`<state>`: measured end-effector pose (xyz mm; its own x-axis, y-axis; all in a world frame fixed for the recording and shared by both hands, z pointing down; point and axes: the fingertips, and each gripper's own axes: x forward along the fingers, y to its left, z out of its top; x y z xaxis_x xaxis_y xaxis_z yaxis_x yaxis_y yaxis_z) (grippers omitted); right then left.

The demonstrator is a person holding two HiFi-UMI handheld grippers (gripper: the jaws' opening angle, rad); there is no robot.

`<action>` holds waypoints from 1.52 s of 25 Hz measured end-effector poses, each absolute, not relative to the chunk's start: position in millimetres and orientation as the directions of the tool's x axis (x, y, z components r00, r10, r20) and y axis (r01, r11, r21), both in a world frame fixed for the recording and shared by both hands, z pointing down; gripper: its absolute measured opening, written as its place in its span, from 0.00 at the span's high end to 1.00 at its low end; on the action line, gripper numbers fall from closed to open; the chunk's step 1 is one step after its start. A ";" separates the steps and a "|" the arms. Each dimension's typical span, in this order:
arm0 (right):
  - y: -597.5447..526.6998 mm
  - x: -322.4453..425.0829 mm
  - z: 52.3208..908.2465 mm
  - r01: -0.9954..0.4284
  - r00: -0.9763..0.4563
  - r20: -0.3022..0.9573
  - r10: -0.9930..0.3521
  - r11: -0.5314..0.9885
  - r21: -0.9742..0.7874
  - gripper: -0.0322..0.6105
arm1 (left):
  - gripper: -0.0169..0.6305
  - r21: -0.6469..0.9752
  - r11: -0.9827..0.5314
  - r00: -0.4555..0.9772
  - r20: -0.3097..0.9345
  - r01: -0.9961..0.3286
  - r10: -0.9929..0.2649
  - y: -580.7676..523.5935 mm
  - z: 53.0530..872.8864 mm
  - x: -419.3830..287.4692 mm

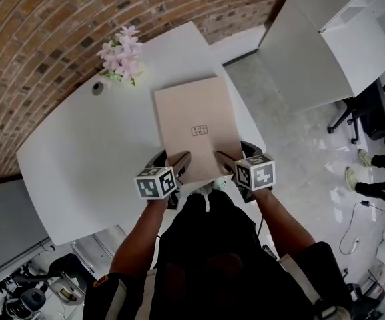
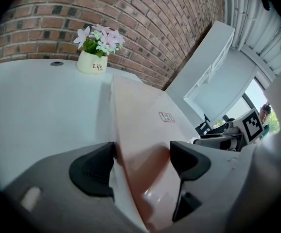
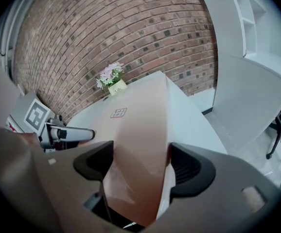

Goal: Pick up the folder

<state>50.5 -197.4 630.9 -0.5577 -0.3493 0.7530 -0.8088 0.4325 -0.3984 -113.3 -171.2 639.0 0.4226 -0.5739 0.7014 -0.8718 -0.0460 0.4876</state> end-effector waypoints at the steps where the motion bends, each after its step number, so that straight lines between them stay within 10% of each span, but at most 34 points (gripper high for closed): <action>1: -198.2 50.2 627.9 -0.811 -0.556 0.751 -0.357 0.431 -0.396 0.38 | 0.41 0.490 -0.044 0.422 0.696 -0.870 -0.581 -172.0 636.4 -113.7; 38: -195.4 15.4 403.8 -0.821 -0.560 0.480 -0.675 0.529 -0.214 0.37 | 0.41 0.434 -0.248 0.394 0.288 -0.866 -0.873 -179.3 416.0 -148.6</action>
<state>15.4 -195.4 403.8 -0.5600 -0.6753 0.4799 -0.8213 0.5287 -0.2145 -148.6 -179.3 416.0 0.3942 -0.8728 0.2877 -0.8660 -0.2481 0.4341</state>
